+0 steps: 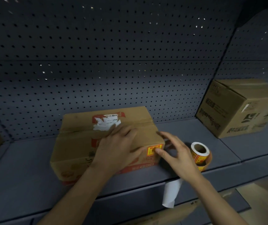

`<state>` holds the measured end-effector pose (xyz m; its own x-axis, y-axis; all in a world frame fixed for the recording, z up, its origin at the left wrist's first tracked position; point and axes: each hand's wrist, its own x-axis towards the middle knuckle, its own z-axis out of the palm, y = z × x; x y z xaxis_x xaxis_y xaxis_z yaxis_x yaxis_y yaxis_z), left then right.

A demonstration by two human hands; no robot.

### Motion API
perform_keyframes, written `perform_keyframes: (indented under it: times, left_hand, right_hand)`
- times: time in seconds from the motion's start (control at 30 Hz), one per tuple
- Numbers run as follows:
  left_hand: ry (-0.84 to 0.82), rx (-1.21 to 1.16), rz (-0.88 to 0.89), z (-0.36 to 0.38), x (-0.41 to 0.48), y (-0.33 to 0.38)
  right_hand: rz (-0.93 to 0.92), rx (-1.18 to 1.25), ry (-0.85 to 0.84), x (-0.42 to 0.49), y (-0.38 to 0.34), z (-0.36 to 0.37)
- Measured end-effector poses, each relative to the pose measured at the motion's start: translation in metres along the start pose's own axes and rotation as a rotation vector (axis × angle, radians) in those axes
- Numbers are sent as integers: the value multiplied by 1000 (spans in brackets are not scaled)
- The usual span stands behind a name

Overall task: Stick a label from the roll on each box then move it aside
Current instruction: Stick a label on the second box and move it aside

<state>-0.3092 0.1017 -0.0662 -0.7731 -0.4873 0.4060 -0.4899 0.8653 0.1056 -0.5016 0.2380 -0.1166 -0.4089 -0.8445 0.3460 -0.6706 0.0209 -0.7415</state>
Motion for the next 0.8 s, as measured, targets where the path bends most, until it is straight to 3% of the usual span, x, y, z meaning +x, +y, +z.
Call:
perform_keyframes:
  times: [0.1,0.27,0.43,0.53,0.7,0.8]
  left_hand:
    - [28,-91,-149,-24,-15,-26]
    - [226,-195,-383,-33,-58,-80]
    - [200,-470,-720,-28,-88,-111]
    - [125,-854,-870,-23,-97,-116]
    - [142,-1139,-914,-15,-98,-116]
    - [180,-1241,-833,-23,-96,-113]
  right_hand:
    - [64,91,34,7,-7,3]
    - [226,258,62,22,-16,21]
    - [313,391,50,33,-21,37]
    - [387,426,127,36,-23,44]
    - [450,445,195,32,-33,45]
    - [418,433,265,22,-50,37]
